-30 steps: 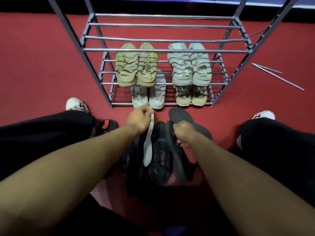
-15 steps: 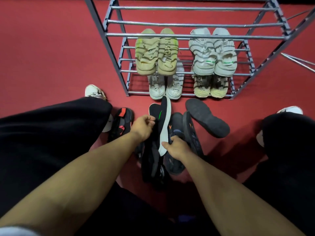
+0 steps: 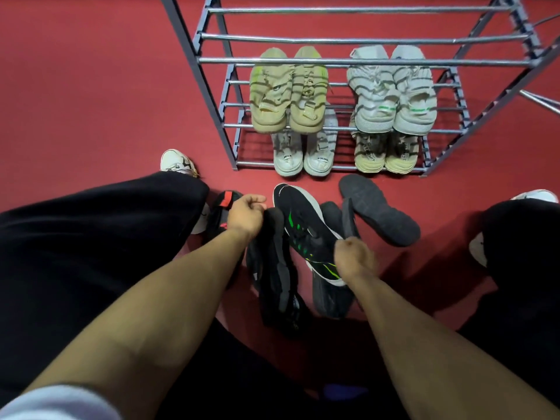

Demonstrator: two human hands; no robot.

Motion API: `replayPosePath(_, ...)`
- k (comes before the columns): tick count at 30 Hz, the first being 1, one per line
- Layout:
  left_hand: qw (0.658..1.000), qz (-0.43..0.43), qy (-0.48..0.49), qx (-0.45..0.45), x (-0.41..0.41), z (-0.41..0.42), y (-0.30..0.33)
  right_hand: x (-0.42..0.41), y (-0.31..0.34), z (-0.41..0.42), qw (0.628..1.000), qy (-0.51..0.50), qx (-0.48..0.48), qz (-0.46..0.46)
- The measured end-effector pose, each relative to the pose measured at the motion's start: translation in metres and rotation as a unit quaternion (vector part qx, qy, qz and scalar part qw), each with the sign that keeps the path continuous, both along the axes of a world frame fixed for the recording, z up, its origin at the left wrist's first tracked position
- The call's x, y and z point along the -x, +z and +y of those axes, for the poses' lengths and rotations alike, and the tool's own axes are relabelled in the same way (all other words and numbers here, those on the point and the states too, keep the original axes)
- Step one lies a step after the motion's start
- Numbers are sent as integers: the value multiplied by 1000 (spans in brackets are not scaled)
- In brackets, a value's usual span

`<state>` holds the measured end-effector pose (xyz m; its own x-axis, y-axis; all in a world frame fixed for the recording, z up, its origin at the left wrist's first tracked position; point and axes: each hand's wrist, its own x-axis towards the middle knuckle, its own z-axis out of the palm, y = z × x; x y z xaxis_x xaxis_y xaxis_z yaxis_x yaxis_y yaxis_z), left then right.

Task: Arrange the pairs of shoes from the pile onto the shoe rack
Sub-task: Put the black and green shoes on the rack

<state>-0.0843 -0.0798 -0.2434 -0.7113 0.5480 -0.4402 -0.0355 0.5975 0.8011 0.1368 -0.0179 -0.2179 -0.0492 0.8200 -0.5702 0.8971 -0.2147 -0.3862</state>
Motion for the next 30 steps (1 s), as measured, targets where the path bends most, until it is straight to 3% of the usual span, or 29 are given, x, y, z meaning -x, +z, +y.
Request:
replayPosePath(4, 993, 0, -106, 45, -23, 4, -18, -30, 6, 8, 996, -77, -2, 39)
replayPosePath(9, 952, 138, -261, 83, -46, 10, -13, -41, 0, 17, 986, -157, 42, 32)
replayPosePath(13, 965, -46, -230, 114, -73, 25, -12, -45, -8, 15, 983, -173, 53, 33)
replayPosePath(14, 962, -55, -237, 122, -79, 28, -13, -45, -9, 13, 984, -166, 59, 37)
replayPosePath(18, 965, 132, -207, 94, -79, 47, -8, -44, -16, 8, 987, -140, 64, 39)
replayPosePath(19, 967, 144, -188, 92, -74, 53, -6, -44, -17, 8, 987, -140, 65, 40)
replayPosePath(23, 982, 69, -97, 149, -41, 73, -13, -41, -21, 9, 984, -158, 55, 63)
replayPosePath(27, 971, 74, -91, 207, -12, 78, -31, -30, -27, 10, 983, -157, 48, 82)
replayPosePath(30, 972, -1, -68, 226, -7, 81, -41, -22, -34, 11, 990, -122, 52, 50)
